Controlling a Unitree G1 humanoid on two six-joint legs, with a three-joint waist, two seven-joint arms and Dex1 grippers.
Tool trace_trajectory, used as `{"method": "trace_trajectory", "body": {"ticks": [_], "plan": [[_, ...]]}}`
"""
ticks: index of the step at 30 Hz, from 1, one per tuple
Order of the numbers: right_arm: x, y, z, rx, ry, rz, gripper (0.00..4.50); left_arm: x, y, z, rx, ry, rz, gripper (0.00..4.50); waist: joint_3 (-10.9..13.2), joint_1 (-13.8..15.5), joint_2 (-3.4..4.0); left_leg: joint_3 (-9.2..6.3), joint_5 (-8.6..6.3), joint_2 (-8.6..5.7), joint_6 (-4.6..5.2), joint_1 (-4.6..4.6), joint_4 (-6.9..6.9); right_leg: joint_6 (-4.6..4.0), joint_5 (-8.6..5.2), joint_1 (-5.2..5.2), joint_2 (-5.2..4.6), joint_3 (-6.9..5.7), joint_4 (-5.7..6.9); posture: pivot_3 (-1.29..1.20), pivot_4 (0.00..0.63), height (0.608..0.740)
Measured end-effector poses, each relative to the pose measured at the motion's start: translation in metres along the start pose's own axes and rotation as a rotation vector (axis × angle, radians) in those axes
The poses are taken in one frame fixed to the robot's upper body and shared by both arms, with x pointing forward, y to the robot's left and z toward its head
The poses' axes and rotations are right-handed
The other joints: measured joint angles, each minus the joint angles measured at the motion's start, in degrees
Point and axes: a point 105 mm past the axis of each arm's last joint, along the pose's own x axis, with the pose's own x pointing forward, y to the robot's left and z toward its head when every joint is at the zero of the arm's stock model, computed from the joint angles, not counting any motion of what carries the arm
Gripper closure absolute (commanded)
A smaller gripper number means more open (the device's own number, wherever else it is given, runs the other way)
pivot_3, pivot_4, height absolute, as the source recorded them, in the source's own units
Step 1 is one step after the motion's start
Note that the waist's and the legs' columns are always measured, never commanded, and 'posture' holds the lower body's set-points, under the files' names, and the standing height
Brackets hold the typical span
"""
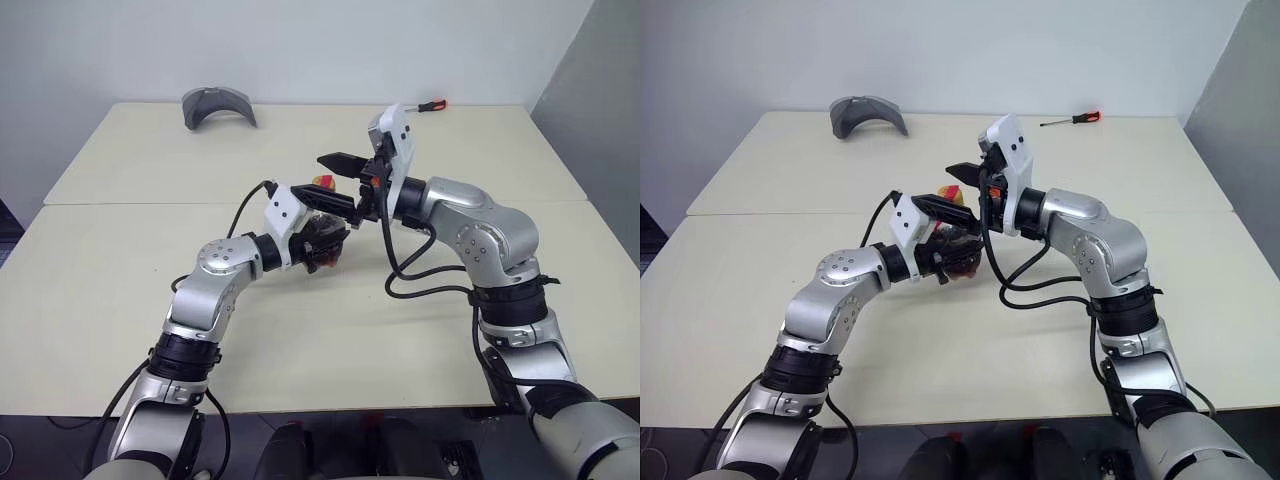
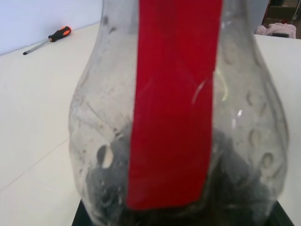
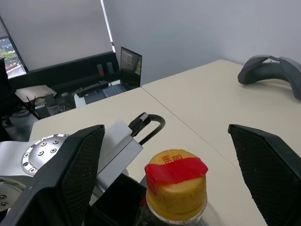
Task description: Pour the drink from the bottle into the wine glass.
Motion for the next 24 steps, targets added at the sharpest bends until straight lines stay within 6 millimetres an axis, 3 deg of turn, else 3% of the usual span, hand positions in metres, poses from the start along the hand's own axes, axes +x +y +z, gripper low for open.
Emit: {"method": "trace_trajectory", "body": {"ticks": [1,4,12,20,24], "plan": [[0.001,-0.001,0.0,-0.002,0.001,-0.003,0.02,0.0,0.0,0.0,0.0,-0.001,0.001,2.83,0.0,0.0,0.0,-0.01,0.0,0.0,0.0,0.0,0.0,0.0,0.0,0.0,0.0,-0.01,0.01,0.0,0.15,0.74],[0.002,-0.003,0.0,-0.007,0.002,-0.009,0.57,-0.001,0.0,0.002,0.005,-0.005,0.001,2.83,0.0,0.0,0.0,-0.01,0.0,0.0,0.0,0.0,0.0,0.0,0.0,0.0,0.0,0.0,0.0,0.0,0.15,0.74],[0.004,-0.001,-0.001,0.009,-0.003,0.013,3.25,-0.001,0.0,0.004,0.009,-0.008,0.002,2.83,0.0,0.0,0.0,0.0,0.0,0.0,0.0,-0.01,0.0,0.0,0.0,0.0,0.0,0.0,-0.01,0.0,0.15,0.74],[0.003,0.011,0.0,0.016,-0.019,0.097,3.25,-0.014,-0.013,0.004,-0.006,-0.02,0.012,2.83,0.0,-0.12,0.0,-0.01,0.0,0.02,0.0,-0.01,-0.02,0.0,0.0,0.0,0.0,0.01,-0.03,0.0,0.15,0.74],[0.0,0.029,0.004,0.048,-0.05,0.264,3.25,-0.028,-0.031,0.01,-0.001,-0.032,-0.042,2.83,0.01,-0.12,0.02,-0.01,-0.01,0.02,0.01,-0.01,-0.01,0.0,0.0,0.0,0.0,0.03,-0.03,0.0,0.15,0.74]]}}
